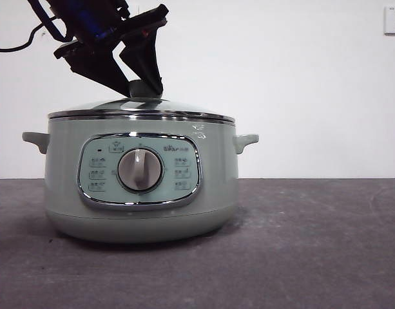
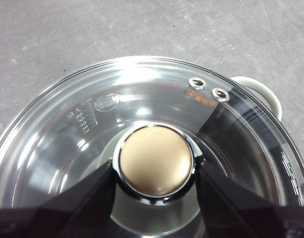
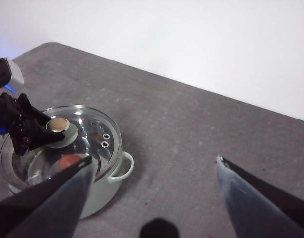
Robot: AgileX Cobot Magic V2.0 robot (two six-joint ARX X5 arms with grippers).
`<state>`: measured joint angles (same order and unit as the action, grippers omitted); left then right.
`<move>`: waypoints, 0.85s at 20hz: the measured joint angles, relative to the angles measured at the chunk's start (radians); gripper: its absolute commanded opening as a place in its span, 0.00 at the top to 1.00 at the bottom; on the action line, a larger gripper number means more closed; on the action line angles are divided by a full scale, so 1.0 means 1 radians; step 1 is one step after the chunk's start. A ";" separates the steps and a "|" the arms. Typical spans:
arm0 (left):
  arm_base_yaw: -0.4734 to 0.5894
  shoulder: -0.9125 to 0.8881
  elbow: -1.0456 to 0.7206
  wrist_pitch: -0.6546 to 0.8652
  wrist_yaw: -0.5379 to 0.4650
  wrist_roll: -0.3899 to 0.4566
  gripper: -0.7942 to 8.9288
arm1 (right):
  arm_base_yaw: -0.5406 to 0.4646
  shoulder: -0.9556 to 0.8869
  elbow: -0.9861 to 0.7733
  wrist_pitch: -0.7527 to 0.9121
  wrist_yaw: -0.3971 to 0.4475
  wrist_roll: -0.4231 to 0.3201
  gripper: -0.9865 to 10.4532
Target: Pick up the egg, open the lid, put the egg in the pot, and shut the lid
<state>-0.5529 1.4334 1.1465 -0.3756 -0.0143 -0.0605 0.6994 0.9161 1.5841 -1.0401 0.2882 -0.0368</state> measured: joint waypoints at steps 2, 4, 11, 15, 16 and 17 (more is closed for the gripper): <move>0.000 0.000 0.000 0.000 -0.001 0.000 0.55 | 0.000 0.005 0.000 -0.001 0.000 0.000 0.55; 0.000 0.000 0.000 0.001 -0.001 0.000 0.34 | 0.000 0.006 0.000 -0.011 0.000 0.000 0.55; 0.000 -0.008 -0.001 -0.010 -0.006 0.000 0.32 | 0.000 0.028 0.000 -0.095 -0.024 0.000 0.55; 0.000 -0.036 -0.001 -0.016 -0.006 0.000 0.32 | 0.000 0.047 0.000 -0.136 -0.138 0.000 0.56; 0.000 -0.047 -0.001 -0.020 -0.006 0.003 0.32 | 0.000 0.053 0.000 -0.142 -0.164 0.000 0.56; 0.000 -0.062 -0.001 -0.031 -0.005 0.004 0.32 | 0.000 0.059 0.000 -0.148 -0.191 0.000 0.56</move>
<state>-0.5529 1.3712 1.1454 -0.4065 -0.0196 -0.0563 0.6994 0.9752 1.5841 -1.1881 0.0975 -0.0368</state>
